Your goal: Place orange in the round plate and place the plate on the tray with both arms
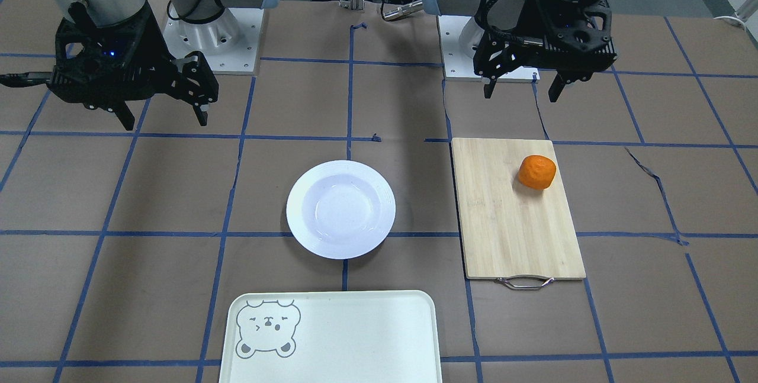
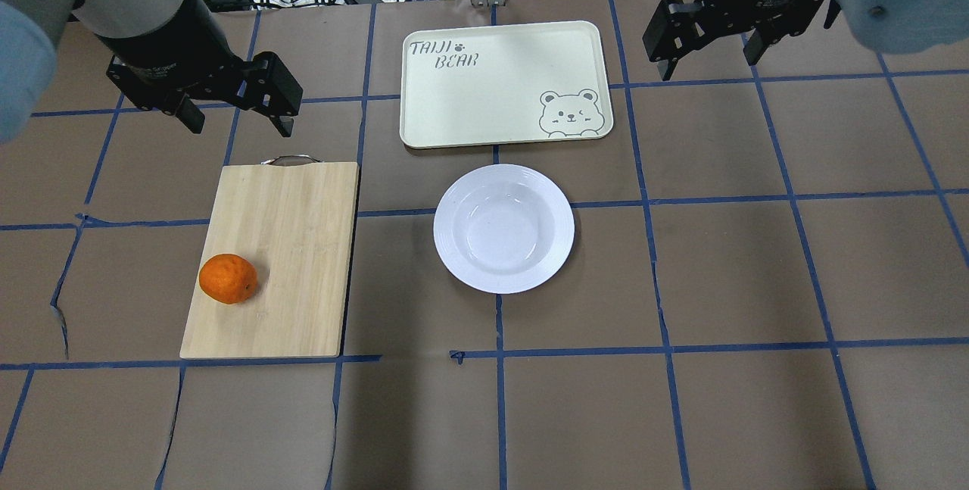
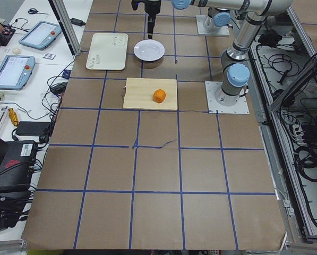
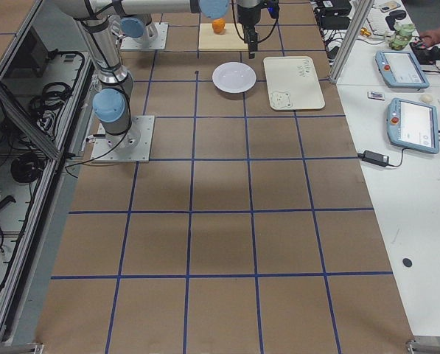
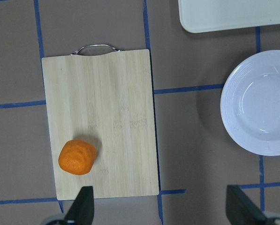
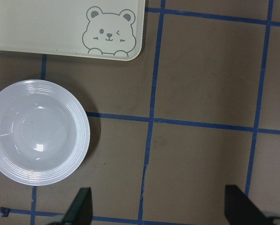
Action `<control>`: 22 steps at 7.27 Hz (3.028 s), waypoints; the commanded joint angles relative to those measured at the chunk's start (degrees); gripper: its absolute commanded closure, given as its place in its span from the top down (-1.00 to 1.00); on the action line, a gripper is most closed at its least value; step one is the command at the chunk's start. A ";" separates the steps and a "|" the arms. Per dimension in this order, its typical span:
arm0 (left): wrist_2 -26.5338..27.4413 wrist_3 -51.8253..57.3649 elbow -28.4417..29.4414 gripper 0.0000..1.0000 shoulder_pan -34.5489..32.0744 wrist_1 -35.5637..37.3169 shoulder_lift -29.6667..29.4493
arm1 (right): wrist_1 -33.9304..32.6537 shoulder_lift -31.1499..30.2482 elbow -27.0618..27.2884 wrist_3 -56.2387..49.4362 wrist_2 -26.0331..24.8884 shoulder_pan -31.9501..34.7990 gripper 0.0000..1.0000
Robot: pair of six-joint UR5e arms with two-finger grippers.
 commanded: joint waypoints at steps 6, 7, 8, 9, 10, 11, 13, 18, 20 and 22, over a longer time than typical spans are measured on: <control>0.09 -0.28 0.95 1.00 0.45 -0.23 -0.31 | 0.51 -0.17 0.01 3.79 0.32 0.17 1.00; 0.09 -0.28 0.95 1.00 0.36 -0.31 -0.23 | 0.42 -0.17 0.01 3.70 0.06 0.17 1.00; 0.09 -0.28 0.86 1.00 0.36 -0.31 -0.23 | 0.42 -0.17 0.09 3.87 0.23 0.17 1.00; 0.01 -0.28 0.77 1.00 0.36 -0.31 -0.23 | 0.42 -0.17 0.09 3.87 0.23 0.17 1.00; 0.09 -0.28 0.68 1.00 0.45 -0.31 -0.14 | 0.42 -0.17 0.09 3.79 0.23 0.17 1.00; 0.09 -0.28 0.51 1.00 0.45 -0.31 -0.05 | 0.42 -0.17 0.09 3.79 0.23 0.17 1.00; 0.27 -0.28 0.68 1.00 0.45 -0.58 -0.05 | 0.42 -0.17 0.09 3.87 0.23 0.08 1.00; 0.18 -0.19 0.07 1.00 0.45 -0.58 0.04 | 0.42 -0.17 0.18 3.79 0.23 0.17 1.00; 1.06 -0.02 -1.59 1.00 0.62 -3.90 0.04 | 0.42 -0.17 0.18 3.79 0.23 0.17 1.00; 2.37 0.68 -7.72 1.00 5.16 -5.24 0.12 | 0.42 -0.17 0.18 3.79 0.23 0.17 1.00</control>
